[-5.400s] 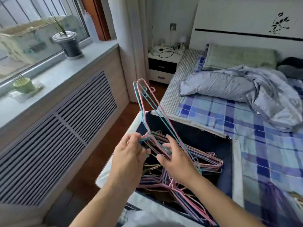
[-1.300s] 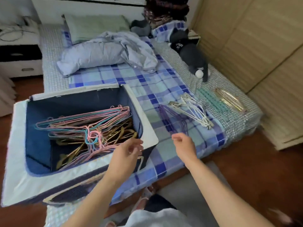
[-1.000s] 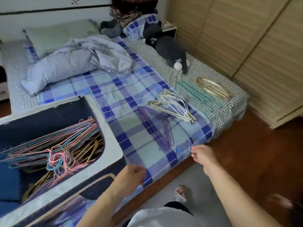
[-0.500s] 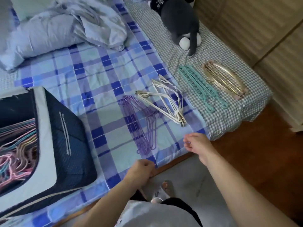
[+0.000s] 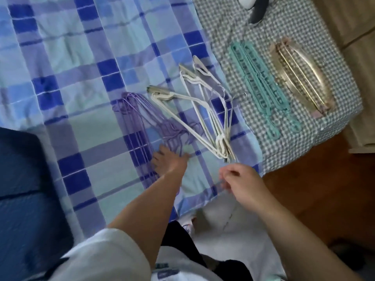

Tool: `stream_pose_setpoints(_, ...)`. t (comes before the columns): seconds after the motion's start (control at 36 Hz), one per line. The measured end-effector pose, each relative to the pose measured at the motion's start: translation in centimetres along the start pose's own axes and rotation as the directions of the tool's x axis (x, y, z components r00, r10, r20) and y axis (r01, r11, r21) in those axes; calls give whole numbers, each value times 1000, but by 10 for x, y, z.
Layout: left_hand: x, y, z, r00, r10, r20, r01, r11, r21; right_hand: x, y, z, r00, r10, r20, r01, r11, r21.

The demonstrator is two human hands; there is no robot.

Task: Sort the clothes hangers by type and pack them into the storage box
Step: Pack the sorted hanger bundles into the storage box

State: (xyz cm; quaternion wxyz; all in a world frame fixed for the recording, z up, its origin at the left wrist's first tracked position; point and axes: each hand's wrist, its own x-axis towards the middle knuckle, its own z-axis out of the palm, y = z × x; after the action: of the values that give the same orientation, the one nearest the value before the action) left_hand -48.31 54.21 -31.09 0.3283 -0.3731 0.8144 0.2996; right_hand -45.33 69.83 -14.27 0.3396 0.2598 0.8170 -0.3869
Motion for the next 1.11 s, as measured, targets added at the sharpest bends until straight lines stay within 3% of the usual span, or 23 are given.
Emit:
stream_pose_setpoints(0.08, 9, 13, 8, 992, -74, -105, 82, 993, 82, 3, 6, -13, 996, 63, -64, -55, 992, 113)
stream_pose_setpoints(0.14, 11, 14, 9, 993, -58, -107, 64, 996, 55, 0, 10, -19, 994, 96, -56, -89, 989, 116)
stream_pose_setpoints(0.22, 16, 7, 10, 1000, -28, 3, 28, 972, -235, 1, 17, -30, 993, 114, -24, -112, 992, 62)
stream_pose_setpoints(0.31, 23, -4, 3, 984, -72, 161, 143, 861, -489, 9, 19, -36, 995, 100, 16, -101, 994, 44)
stream_pose_setpoints(0.39, 11, -16, -10, 957, -18, 288, 167, 848, -503, 21, 17, -41, 996, 68, 56, -72, 995, 76)
stream_pose_setpoints(0.5, -34, -53, -43, 987, -63, 145, 108, 940, -324, 20, 10, -48, 991, -30, 130, 21, 997, 70)
stream_pose_setpoints(0.64, -113, -90, -82, 979, -134, 152, 167, 958, -233, 2, 7, -57, 958, -115, 264, 103, 993, 60)
stream_pose_setpoints(0.72, -171, -99, -112, 992, -106, -66, 83, 953, -290, -20, -2, -60, 915, -177, 362, 171, 984, 48)
stream_pose_setpoints(0.78, -203, -96, -128, 992, -98, -81, 47, 874, -484, -27, -10, -57, 883, -214, 418, 216, 975, 43)
stream_pose_setpoints(0.83, -248, -92, -148, 997, -33, -72, -27, 711, -702, -45, -28, -53, 835, -270, 480, 274, 960, 63)
stream_pose_setpoints(0.92, -319, -84, -181, 988, 129, -88, -147, 569, -809, -86, -67, -50, 744, -438, 505, 428, 892, 144)
stream_pose_setpoints(0.97, -356, -79, -201, 976, 197, -88, -185, 557, -810, -118, -95, -53, 621, -645, 446, 669, 732, 126)
stream_pose_setpoints(1.0, -376, -79, -213, 972, 215, -97, -205, 568, -797, -139, -110, -58, 510, -739, 440, 785, 610, 113)
stream_pose_setpoints(1.06, -406, -79, -233, 966, 240, -95, -230, 636, -736, -178, -137, -68, 316, -805, 503, 903, 418, 100)
stream_pose_setpoints(1.11, -430, -82, -251, 956, 281, -80, -267, 729, -630, -214, -158, -72, 181, -787, 589, 944, 307, 120)
